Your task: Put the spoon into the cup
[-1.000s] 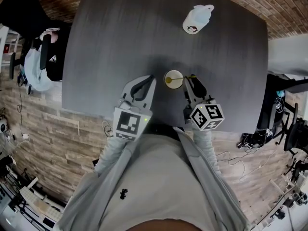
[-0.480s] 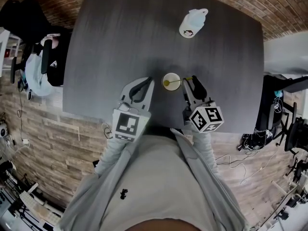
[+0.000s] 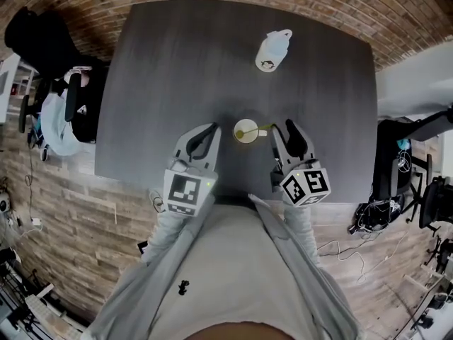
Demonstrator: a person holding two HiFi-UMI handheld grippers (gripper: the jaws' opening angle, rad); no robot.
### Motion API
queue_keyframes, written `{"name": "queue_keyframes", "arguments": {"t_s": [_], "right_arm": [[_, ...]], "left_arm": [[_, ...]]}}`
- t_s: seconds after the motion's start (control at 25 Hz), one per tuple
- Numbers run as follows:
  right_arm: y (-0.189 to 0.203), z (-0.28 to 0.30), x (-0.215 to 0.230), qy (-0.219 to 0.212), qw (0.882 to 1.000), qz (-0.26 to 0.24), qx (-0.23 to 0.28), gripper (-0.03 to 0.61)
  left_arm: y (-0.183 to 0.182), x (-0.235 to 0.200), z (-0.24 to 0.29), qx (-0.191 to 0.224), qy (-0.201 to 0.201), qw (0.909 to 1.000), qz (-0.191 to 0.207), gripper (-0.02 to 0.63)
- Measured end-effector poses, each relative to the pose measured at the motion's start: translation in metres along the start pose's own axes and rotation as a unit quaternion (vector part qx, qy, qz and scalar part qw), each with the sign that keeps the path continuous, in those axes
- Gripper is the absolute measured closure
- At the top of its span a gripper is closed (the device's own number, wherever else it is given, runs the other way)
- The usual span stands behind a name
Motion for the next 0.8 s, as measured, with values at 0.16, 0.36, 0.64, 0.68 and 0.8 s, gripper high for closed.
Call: {"name": "queue_keyframes", "arguments": {"t_s": [0.16, 0.36, 0.64, 0.68, 0.8], "right_arm": [[-0.019, -0.008, 0.001, 0.002, 0.999, -0.024, 0.023, 0.399], [-0.042, -0.017, 0.002, -0.003, 0.998, -0.051, 0.048, 0.399], [-0.066, -0.029, -0.001, -0.015, 0.995, -0.076, 0.069, 0.400], [-0.068, -0.030, -0.001, -0.017, 0.994, -0.077, 0.070, 0.399], [-0.072, -0.031, -0.002, -0.022, 0.994, -0.081, 0.073, 0.400]], "left_arm": [[-0.009, 0.001, -0.002, 0.014, -0.008, 0.9999, 0.000, 0.594], [-0.022, 0.001, -0.003, 0.036, -0.017, 0.9992, 0.004, 0.594], [-0.034, 0.001, -0.004, 0.050, -0.019, 0.9985, 0.009, 0.594], [-0.036, 0.001, -0.004, 0.052, -0.019, 0.9984, 0.010, 0.594], [-0.039, -0.002, -0.003, 0.056, -0.020, 0.9982, 0.012, 0.594]]}}
Point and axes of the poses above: the fingertips, and each gripper's own axes: z forward along the fingers, x to its right, y out of its underside, the point moved 8 cm from there along -z, backward along the fingers, and after that the axes turned 6 degrees about -z, right-handed, at the moved point
